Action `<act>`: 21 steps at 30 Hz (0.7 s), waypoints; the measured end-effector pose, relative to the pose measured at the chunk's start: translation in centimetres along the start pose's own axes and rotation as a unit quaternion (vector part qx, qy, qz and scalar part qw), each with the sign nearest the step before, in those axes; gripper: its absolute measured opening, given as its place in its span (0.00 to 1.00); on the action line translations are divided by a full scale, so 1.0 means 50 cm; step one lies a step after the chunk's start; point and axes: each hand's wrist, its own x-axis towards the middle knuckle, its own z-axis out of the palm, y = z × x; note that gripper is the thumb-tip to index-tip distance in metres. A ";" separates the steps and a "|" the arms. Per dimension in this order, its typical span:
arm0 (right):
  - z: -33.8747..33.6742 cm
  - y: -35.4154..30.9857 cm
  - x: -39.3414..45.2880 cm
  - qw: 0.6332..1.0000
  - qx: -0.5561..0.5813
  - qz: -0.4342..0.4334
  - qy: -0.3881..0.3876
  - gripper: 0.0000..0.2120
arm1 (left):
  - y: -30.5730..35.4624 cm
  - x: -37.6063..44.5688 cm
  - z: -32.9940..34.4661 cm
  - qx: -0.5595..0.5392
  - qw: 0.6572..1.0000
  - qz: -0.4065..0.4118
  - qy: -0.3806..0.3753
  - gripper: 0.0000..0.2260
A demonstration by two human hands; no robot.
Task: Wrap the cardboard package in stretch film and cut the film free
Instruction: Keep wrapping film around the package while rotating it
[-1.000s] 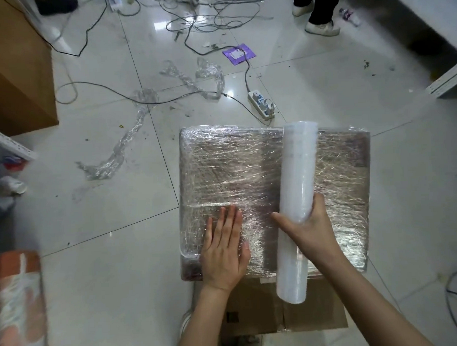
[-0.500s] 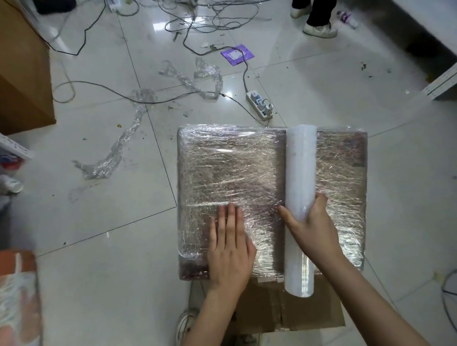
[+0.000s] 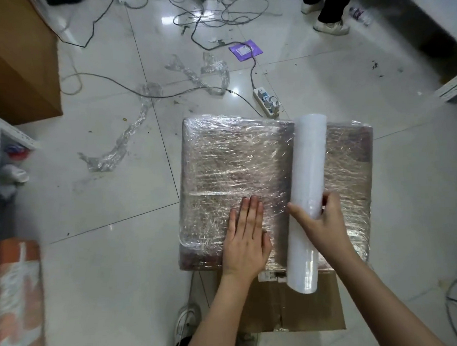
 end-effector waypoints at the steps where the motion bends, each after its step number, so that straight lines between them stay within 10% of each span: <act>1: -0.008 0.002 0.000 1.000 0.007 -0.006 0.004 0.25 | 0.000 0.001 -0.001 0.003 1.000 0.002 -0.002 0.31; 21: -0.007 0.021 0.020 0.997 -0.050 0.037 0.052 0.30 | 0.013 0.064 -0.063 -0.011 1.000 -0.007 -0.004 0.26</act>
